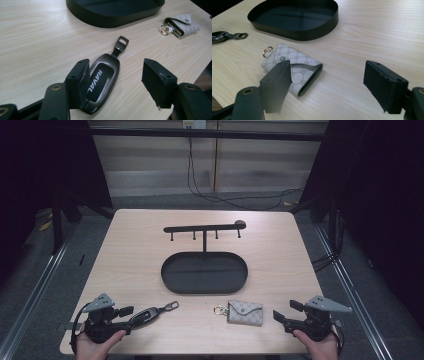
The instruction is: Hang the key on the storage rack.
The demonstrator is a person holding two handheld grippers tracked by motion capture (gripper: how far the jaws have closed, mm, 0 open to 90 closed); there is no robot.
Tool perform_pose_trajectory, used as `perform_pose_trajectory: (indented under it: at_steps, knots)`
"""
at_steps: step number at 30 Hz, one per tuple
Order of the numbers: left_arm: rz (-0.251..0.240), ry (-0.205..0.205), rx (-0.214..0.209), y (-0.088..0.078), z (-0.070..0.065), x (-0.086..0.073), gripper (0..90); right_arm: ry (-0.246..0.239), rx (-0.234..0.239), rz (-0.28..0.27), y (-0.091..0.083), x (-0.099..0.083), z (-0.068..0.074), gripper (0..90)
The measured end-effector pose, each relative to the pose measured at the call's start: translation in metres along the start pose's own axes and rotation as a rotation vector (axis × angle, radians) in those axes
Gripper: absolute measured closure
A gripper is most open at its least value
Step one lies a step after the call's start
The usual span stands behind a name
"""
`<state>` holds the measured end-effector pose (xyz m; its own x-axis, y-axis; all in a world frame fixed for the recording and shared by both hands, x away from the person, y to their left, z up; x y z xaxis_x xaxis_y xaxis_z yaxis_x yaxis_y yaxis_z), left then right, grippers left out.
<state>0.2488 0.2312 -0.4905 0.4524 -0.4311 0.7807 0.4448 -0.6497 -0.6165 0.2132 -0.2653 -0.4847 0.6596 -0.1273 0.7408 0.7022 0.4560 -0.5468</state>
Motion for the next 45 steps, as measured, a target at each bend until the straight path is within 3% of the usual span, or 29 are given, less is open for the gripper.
perform_pose_trajectory:
  at_steps: [4,8,10,11,13,14,17,19,28,33,38,40,45]
  knots:
    - [-0.025,-0.004,-0.042,-0.001,-0.001,0.003,51.8,0.006,-0.002,0.004,0.001,0.0,-0.001,22.7]
    - [-0.037,0.002,-0.082,0.0,-0.005,0.009,53.9,0.004,-0.005,0.003,0.001,0.0,-0.001,22.7]
    - [-0.018,0.025,-0.084,0.0,-0.008,0.013,57.3,0.005,-0.006,0.003,0.001,0.0,-0.001,22.7]
    - [0.012,-0.018,-0.036,0.002,-0.008,0.017,60.9,0.005,-0.007,0.003,0.001,0.0,-0.002,22.7]
    - [0.022,-0.022,-0.041,0.002,-0.008,0.019,62.5,0.005,-0.005,0.003,0.001,0.0,-0.002,22.8]
    - [0.037,0.013,-0.045,0.001,-0.01,0.024,62.9,0.003,-0.004,0.003,0.001,0.0,-0.002,22.8]
    - [0.058,0.049,-0.059,0.0,-0.012,0.029,59.2,0.005,-0.003,0.003,0.001,0.0,-0.002,22.9]
    - [0.095,0.098,-0.041,-0.001,-0.012,0.039,57.8,0.009,0.0,0.003,0.002,0.0,-0.002,22.9]
    - [0.159,0.194,-0.055,0.01,-0.021,0.064,47.7,0.015,-0.002,0.001,0.001,0.0,-0.003,22.8]
    - [0.193,0.189,-0.043,0.016,-0.024,0.069,41.1,0.011,-0.005,0.008,0.002,0.0,-0.002,22.8]
    - [0.228,0.195,-0.049,0.023,-0.023,0.073,40.5,0.009,-0.005,0.01,0.002,0.0,-0.002,22.6]
    - [0.242,0.195,-0.022,0.025,-0.021,0.074,40.9,0.008,-0.004,0.009,0.002,0.0,-0.002,22.6]
    - [0.279,0.218,-0.075,0.03,-0.019,0.077,40.7,0.008,-0.001,0.012,0.003,-0.001,-0.002,22.6]
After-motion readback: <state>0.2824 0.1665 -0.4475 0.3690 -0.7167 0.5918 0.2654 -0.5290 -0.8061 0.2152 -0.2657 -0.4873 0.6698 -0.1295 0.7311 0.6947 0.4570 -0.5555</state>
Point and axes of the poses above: each handheld gripper's, and its own axes: y roughly forward along the jaws, x roughly out of its top, z roughly to its left, the point moved 5 cm from there along y, roughly forward along the jaws, and after that the axes turned 14 degrees about y, right-handed, at the moved point
